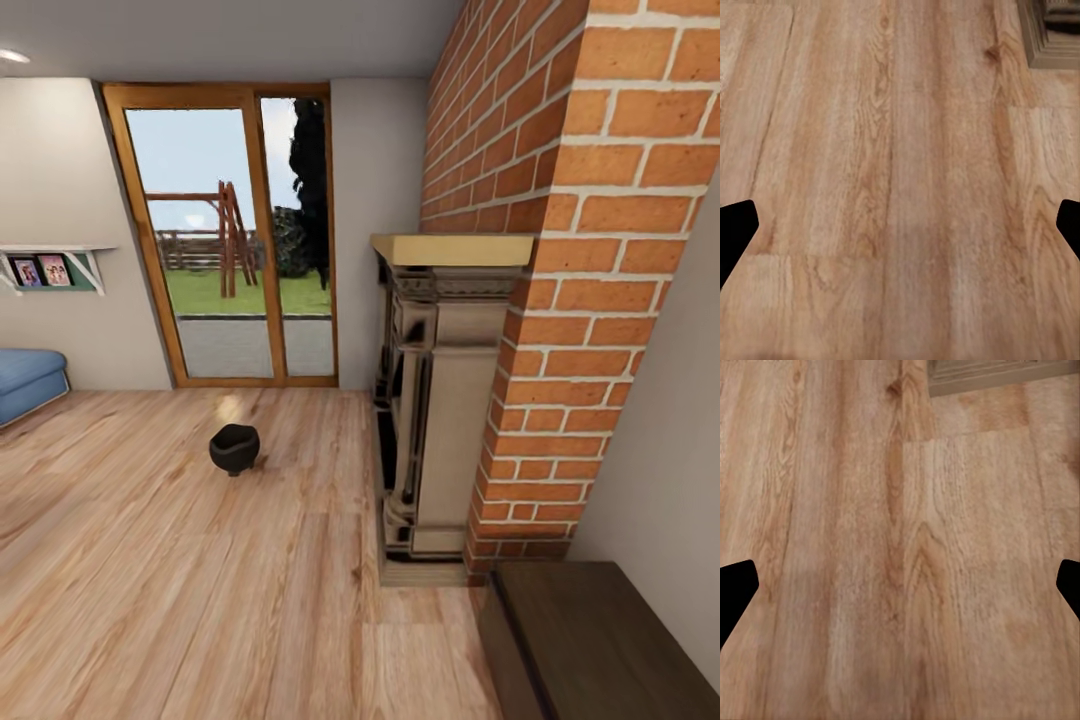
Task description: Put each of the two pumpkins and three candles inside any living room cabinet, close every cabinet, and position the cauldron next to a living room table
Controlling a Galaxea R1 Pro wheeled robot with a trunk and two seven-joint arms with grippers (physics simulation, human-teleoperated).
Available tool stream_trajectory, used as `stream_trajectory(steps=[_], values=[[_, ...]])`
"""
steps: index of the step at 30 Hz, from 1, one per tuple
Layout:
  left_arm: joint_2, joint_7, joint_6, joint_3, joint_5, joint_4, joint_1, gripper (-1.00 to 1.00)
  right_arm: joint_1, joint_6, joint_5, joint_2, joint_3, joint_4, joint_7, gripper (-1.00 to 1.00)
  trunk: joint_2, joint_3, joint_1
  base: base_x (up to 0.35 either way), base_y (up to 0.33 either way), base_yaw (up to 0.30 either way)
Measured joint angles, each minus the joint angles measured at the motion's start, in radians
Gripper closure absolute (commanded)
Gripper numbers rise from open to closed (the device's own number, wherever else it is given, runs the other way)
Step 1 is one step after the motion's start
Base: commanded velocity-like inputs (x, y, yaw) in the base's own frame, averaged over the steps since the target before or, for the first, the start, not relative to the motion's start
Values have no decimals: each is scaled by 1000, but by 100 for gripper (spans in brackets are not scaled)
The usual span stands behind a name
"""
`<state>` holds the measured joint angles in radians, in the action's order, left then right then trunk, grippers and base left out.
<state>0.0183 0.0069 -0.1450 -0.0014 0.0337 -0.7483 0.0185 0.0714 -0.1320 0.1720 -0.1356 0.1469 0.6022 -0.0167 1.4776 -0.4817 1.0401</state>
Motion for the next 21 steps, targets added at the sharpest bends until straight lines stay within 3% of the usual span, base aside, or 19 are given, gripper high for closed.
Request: stream_trajectory(steps=[21], values=[[0,0,0,0,1,-1,1,-100,0,0,0,0,0,0,0,-100,0,0,0,195,0,2]])
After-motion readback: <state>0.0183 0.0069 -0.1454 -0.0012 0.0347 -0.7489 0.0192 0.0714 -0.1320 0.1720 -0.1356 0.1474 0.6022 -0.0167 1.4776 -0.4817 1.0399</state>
